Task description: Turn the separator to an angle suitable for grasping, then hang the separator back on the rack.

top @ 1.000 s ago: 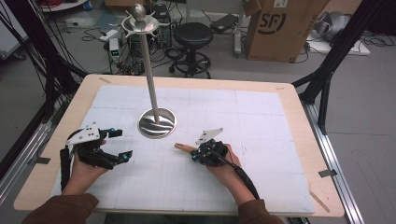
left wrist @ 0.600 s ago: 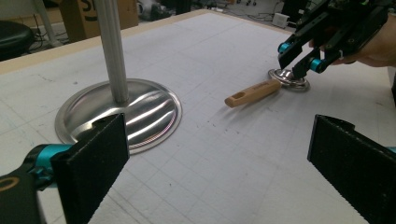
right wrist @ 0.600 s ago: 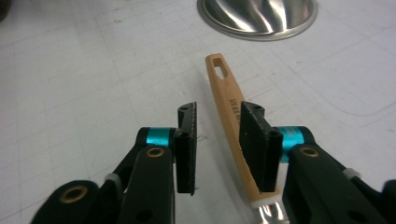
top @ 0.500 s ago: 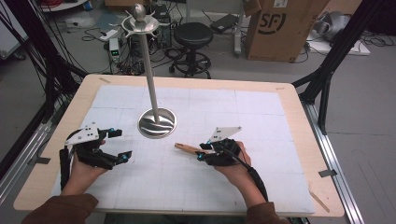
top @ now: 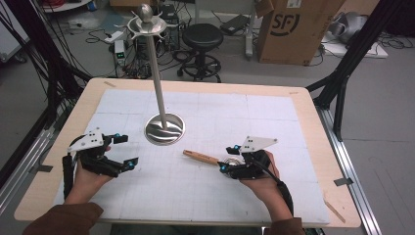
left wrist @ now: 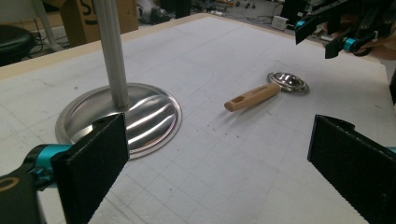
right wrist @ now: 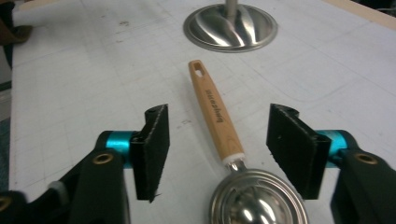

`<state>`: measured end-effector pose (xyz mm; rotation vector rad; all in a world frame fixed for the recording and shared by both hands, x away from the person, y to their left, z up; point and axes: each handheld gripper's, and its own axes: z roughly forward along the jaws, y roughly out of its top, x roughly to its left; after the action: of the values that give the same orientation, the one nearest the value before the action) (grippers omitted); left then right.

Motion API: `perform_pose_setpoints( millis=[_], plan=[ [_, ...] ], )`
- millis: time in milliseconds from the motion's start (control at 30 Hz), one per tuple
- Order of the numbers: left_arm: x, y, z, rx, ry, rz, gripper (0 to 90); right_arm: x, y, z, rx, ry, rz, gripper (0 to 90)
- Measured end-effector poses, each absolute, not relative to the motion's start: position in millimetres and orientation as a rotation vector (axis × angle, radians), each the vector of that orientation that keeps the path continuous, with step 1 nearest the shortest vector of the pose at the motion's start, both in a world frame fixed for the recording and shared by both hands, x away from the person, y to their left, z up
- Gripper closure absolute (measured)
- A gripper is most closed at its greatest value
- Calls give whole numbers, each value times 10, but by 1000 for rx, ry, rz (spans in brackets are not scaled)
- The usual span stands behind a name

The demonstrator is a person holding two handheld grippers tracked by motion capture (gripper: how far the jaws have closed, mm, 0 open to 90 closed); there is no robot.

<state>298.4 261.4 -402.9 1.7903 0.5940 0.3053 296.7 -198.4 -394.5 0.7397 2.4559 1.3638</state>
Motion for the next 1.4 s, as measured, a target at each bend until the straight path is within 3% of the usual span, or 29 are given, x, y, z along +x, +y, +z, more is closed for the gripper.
perform_pose_setpoints(
  millis=[533,1400],
  plan=[
    [2983,2582,-4007,1798,575,308,60,3024,-2057,-3954,809,2439,1363,289],
    [2995,2569,-4000,1793,573,291,60,3175,-1987,-4043,833,2488,1263,285]
  ],
)
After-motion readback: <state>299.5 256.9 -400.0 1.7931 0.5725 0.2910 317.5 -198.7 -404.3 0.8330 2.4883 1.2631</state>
